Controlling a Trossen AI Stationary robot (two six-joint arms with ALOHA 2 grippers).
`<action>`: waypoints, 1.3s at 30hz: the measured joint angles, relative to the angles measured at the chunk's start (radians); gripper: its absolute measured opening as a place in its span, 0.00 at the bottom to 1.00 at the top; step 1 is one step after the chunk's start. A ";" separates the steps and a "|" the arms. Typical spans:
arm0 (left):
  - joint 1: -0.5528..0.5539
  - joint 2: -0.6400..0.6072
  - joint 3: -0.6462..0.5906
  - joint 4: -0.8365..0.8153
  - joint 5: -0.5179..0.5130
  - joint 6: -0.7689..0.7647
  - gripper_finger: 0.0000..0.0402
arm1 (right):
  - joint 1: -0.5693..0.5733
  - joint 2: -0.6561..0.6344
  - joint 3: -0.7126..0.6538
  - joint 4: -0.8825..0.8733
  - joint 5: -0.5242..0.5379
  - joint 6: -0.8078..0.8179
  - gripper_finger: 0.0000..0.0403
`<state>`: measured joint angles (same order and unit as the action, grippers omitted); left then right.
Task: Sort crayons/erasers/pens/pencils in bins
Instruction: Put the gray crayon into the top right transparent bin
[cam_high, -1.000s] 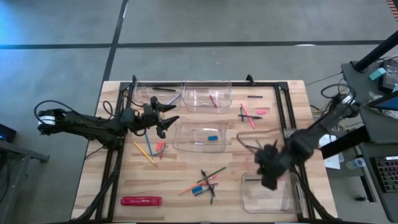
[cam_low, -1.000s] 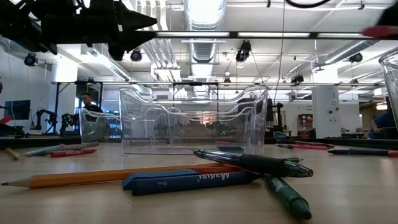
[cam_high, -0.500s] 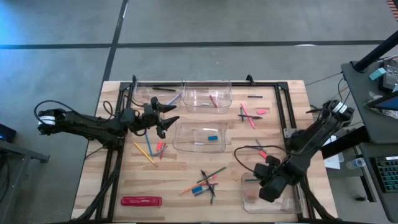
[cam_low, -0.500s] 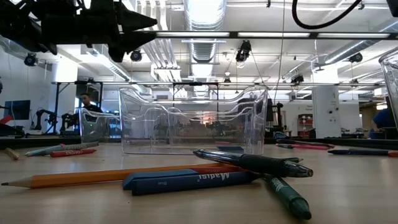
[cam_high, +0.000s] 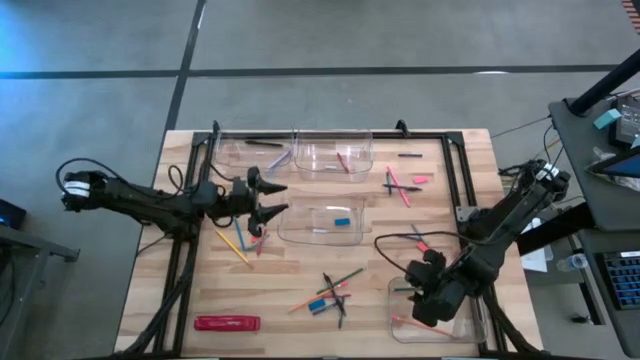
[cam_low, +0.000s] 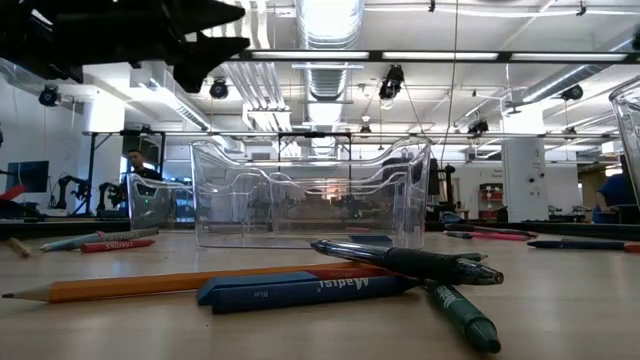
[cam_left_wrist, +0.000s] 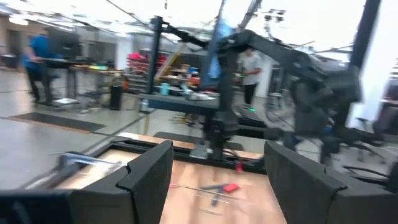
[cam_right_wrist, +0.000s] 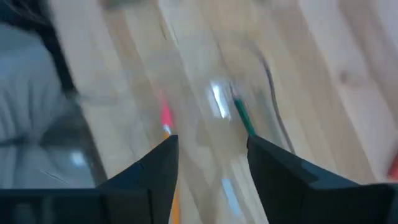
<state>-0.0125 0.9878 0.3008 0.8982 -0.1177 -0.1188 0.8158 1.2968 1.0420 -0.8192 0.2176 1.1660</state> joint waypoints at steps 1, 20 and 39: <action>-0.020 0.000 0.000 0.000 0.000 -0.006 0.59 | 0.000 0.001 0.016 0.000 0.038 -0.021 0.45; -0.565 -0.001 0.206 -0.606 -0.659 -0.214 0.42 | 0.001 0.060 -0.098 1.015 0.573 -1.008 0.40; -0.534 0.248 0.471 -1.619 -0.480 -0.821 0.30 | 0.000 0.159 -0.205 1.431 0.515 -1.231 0.31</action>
<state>-0.5466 1.2361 0.7720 -0.7213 -0.5973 -0.9400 0.8158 1.4563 0.8371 0.6121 0.7330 -0.0651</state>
